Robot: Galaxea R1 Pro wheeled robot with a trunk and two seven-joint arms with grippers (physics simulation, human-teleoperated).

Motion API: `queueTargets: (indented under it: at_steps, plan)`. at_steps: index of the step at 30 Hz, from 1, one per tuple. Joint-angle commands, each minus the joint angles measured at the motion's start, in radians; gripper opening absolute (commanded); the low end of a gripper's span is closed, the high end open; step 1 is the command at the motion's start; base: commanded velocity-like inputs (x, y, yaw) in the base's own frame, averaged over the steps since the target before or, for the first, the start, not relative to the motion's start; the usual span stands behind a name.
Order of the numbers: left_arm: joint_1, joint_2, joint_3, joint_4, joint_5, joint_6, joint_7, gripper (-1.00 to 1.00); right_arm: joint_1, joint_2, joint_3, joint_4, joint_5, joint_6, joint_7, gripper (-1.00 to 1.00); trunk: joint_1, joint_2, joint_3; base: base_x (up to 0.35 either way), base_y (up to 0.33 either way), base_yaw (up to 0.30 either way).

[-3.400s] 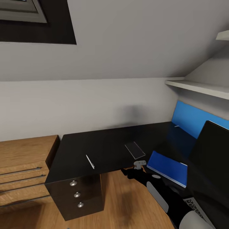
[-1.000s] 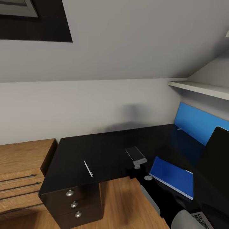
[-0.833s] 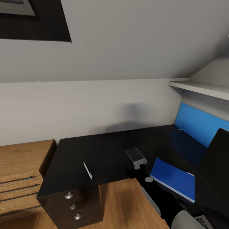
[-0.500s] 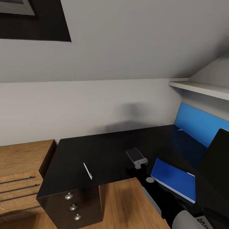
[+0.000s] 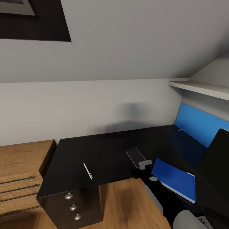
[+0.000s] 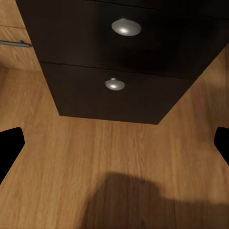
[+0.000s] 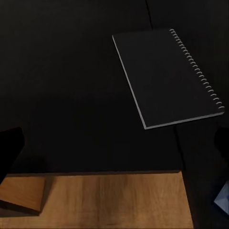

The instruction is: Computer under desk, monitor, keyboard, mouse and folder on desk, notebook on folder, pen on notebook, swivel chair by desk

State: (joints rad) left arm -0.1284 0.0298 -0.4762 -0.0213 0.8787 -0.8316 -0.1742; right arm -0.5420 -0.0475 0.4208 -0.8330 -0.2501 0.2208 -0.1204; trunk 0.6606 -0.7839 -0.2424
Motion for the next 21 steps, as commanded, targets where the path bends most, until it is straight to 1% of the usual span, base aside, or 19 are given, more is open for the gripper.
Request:
queueTargets:
  at_steps: [1, 2, 9, 12, 13, 15, 17, 19, 21]
  plan:
    - [0.0, 0.0, -0.004, 0.0, 0.009, -0.004, -0.009, 1.0, -0.001, -0.002, 0.004, -0.002, -0.01, 0.009, -0.01, 1.0, 0.0, -0.001, -0.001, 0.0, 0.0, 0.0]
    - [0.0, -0.001, -0.004, 0.0, 0.009, -0.005, -0.009, 1.0, -0.001, -0.002, 0.003, -0.002, -0.01, 0.012, -0.01, 1.0, 0.0, -0.001, -0.001, 0.0, 0.0, 0.0]
    - [0.001, -0.001, -0.002, 0.0, 0.011, -0.007, -0.008, 1.0, -0.001, -0.004, 0.004, -0.002, -0.004, 0.015, -0.013, 1.0, -0.027, 0.048, 0.021, 0.0, 0.0, 0.0]
    - [0.001, -0.001, -0.002, 0.0, 0.012, -0.006, -0.007, 1.0, -0.001, -0.001, 0.001, 0.001, -0.007, 0.018, -0.016, 1.0, -0.038, 0.069, 0.03, 0.0, 0.0, 0.0]
    - [0.001, -0.001, -0.002, 0.0, 0.012, -0.006, -0.006, 1.0, -0.001, 0.0, -0.006, 0.001, -0.008, 0.02, -0.028, 1.0, -0.042, 0.076, 0.033, 0.0, 0.0, 0.0]
    - [0.001, -0.001, -0.002, 0.0, 0.013, -0.005, -0.005, 1.0, -0.001, 0.002, -0.036, 0.0, -0.01, 0.022, -0.086, 1.0, -0.05, 0.09, 0.039, 0.0, 0.0, 0.0]
    - [0.001, -0.001, -0.002, 0.0, 0.014, -0.005, -0.004, 1.0, -0.001, 0.002, -0.058, 0.001, -0.014, 0.024, -0.125, 1.0, -0.057, 0.104, 0.046, 0.0, 0.0, 0.0]
    - [0.001, -0.001, -0.002, 0.0, 0.014, -0.004, -0.004, 1.0, -0.001, 0.002, -0.073, 0.0, -0.015, 0.028, -0.15, 1.0, -0.065, 0.118, 0.052, 0.0, 0.0, 0.0]
    - [0.001, -0.001, -0.002, 0.0, 0.014, -0.004, -0.004, 1.0, -0.001, 0.003, -0.077, 0.0, -0.016, 0.04, -0.158, 1.0, -0.073, 0.132, 0.058, 0.0, 0.0, 0.0]
